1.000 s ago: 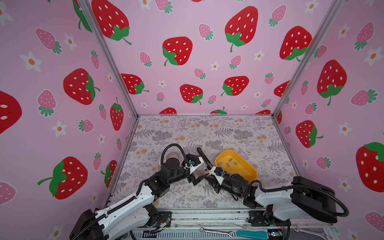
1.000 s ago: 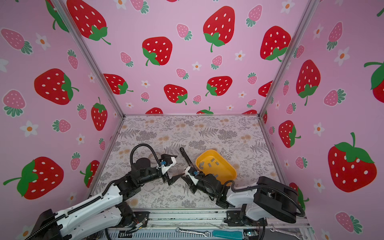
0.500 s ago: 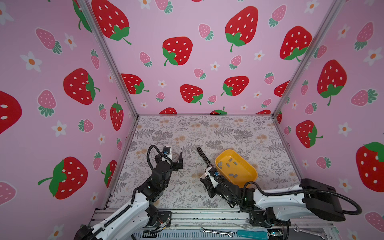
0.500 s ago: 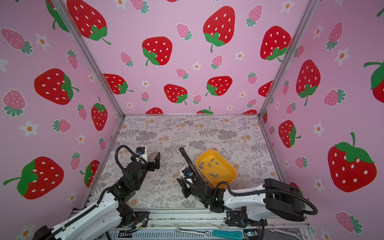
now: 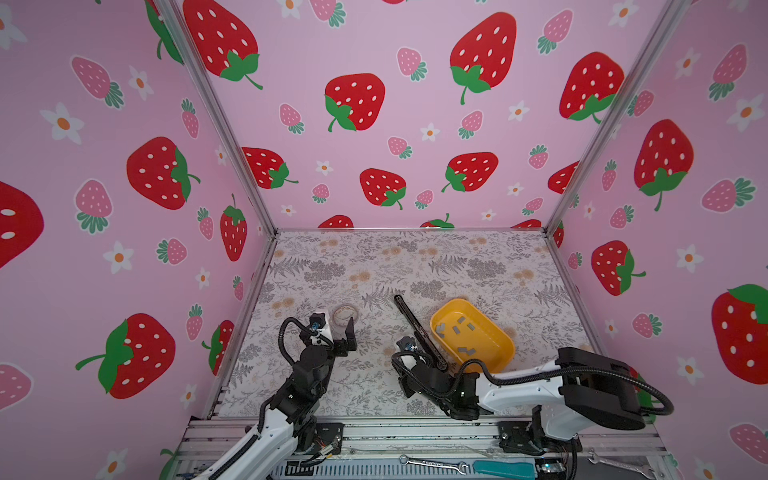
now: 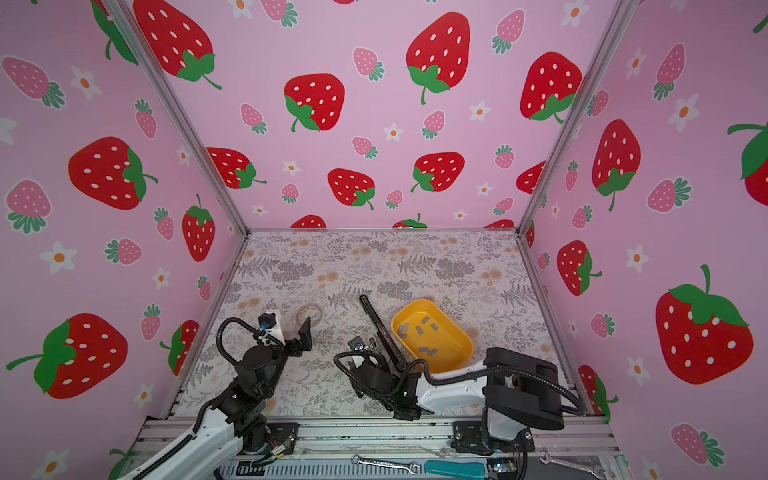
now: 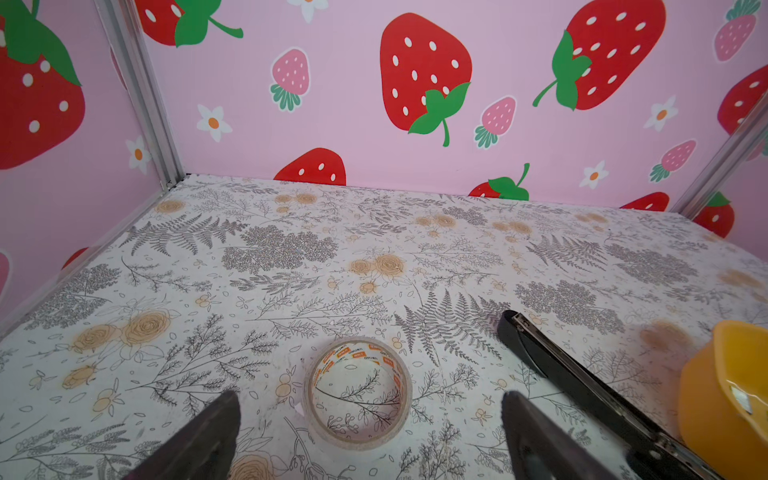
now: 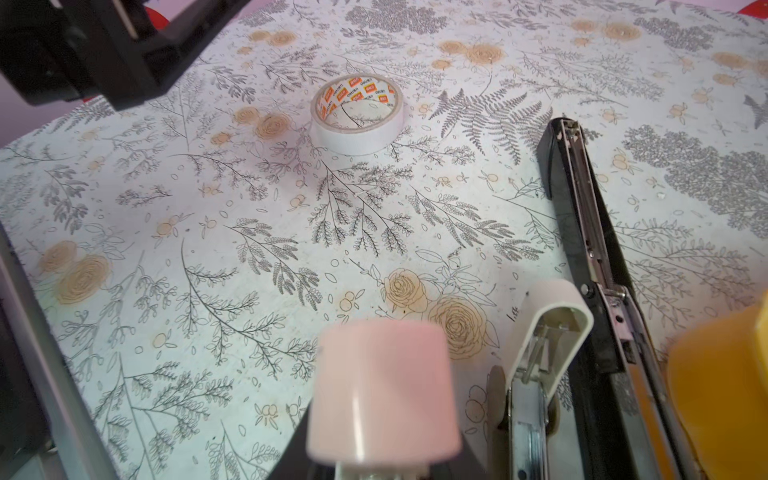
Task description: Load the staples into the stapler
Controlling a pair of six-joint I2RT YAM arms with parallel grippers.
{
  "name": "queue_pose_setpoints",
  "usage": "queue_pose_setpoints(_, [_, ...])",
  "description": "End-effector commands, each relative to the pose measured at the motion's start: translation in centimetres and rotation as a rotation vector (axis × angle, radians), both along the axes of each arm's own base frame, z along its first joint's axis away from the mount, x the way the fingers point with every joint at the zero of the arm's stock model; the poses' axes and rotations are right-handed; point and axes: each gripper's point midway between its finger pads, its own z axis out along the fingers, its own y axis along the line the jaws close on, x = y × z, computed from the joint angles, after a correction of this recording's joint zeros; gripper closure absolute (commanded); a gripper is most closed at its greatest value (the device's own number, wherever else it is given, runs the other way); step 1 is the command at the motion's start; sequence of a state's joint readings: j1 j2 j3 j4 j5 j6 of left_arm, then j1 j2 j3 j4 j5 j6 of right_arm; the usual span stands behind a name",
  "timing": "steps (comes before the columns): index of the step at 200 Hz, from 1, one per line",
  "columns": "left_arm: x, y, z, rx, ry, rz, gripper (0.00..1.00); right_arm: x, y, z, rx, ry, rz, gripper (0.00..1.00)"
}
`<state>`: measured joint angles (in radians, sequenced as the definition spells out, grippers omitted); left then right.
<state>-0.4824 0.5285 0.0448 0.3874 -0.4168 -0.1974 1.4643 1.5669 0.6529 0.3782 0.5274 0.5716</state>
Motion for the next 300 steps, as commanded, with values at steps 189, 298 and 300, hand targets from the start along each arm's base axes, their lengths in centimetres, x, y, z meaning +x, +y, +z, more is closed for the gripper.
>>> queue_pose_setpoints(189, [2.6, -1.3, -1.9, -0.054, 0.138, -0.037, 0.01, 5.6, 1.9, -5.0, -0.121, 0.131, -0.172, 0.86])
queue_pose_setpoints(298, [2.7, -1.6, -2.0, -0.051, 0.148, -0.053, 0.01, 5.9, 2.1, -3.5, -0.080, 0.115, -0.176, 0.75])
queue_pose_setpoints(300, [2.7, -1.6, -2.0, -0.050, 0.149, -0.053, 0.01, 5.9, 2.1, -3.5, -0.078, 0.115, -0.176, 0.75])
